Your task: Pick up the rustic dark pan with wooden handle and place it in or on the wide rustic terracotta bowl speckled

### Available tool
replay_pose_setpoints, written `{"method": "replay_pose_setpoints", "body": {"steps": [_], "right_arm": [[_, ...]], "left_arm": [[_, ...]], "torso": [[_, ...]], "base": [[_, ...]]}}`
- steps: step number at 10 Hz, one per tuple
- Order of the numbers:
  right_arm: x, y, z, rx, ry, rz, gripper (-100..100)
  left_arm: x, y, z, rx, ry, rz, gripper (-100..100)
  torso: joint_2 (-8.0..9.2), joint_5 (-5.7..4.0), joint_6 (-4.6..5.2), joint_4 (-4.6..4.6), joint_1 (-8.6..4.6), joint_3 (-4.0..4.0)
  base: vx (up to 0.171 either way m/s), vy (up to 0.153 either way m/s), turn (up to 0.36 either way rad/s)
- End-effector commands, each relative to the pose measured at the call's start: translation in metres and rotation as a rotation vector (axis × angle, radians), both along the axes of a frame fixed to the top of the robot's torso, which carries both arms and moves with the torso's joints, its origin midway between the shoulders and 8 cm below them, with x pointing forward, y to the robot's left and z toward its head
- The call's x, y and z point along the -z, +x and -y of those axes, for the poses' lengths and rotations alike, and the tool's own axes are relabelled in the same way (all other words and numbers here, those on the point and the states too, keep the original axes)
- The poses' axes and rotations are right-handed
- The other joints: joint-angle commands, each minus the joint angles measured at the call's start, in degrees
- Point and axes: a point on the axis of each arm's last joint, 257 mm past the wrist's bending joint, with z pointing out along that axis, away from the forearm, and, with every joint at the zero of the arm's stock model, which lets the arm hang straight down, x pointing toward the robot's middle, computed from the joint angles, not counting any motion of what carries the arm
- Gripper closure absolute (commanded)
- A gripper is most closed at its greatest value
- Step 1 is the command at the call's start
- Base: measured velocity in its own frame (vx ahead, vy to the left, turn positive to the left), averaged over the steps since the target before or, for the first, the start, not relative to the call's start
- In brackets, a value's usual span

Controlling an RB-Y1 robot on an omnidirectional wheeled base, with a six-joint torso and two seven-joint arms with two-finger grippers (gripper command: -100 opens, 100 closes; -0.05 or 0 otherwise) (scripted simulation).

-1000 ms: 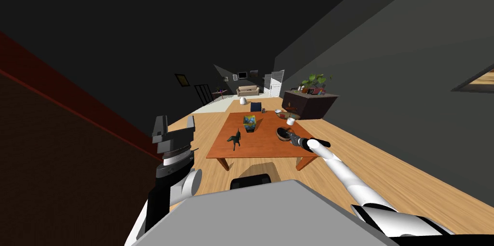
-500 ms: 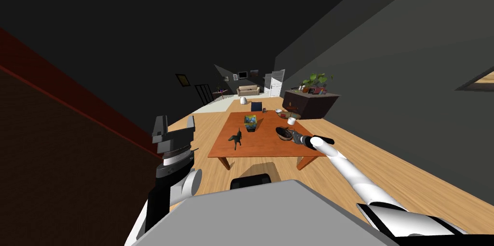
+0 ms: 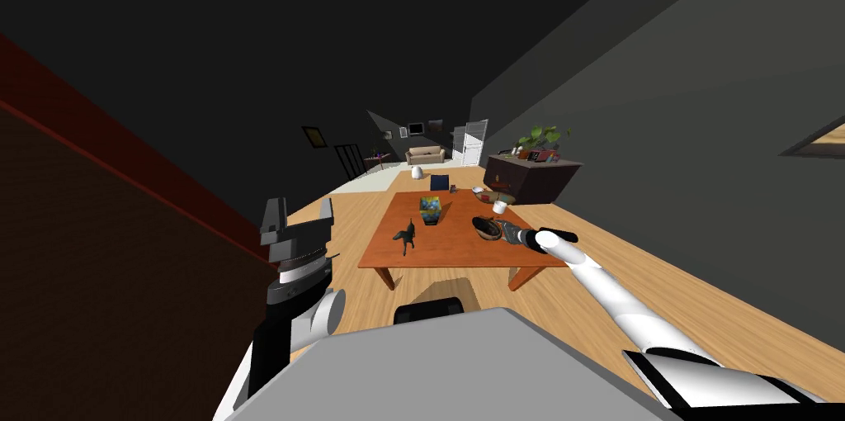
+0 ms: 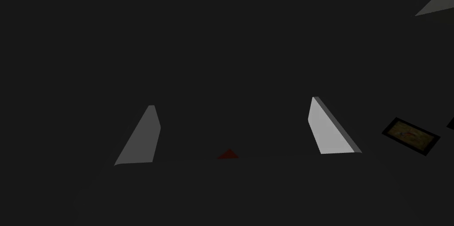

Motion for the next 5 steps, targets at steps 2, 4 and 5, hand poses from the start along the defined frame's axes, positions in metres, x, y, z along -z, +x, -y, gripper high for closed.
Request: {"method": "replay_pose_setpoints", "body": {"steps": [2,4,5], "right_arm": [[0.0,0.0,0.0,0.0,0.0,0.0,0],[0.0,0.0,0.0,0.0,0.0,0.0,0],[0.0,0.0,0.0,0.0,0.0,0.0,0]], "left_arm": [[0.0,0.0,0.0,0.0,0.0,0.0,0],[0.0,0.0,0.0,0.0,0.0,0.0,0],[0.0,0.0,0.0,0.0,0.0,0.0,0]], "torso": [[-0.01,-0.01,0.0,0.0,-0.02,0.0],[-0.01,-0.01,0.0,0.0,-0.03,-0.01],[-0.01,-0.01,0.0,0.0,-0.03,-0.01]], "base": [[0.0,0.0,0.0],[0.0,0.0,0.0],[0.0,0.0,0.0]]}}
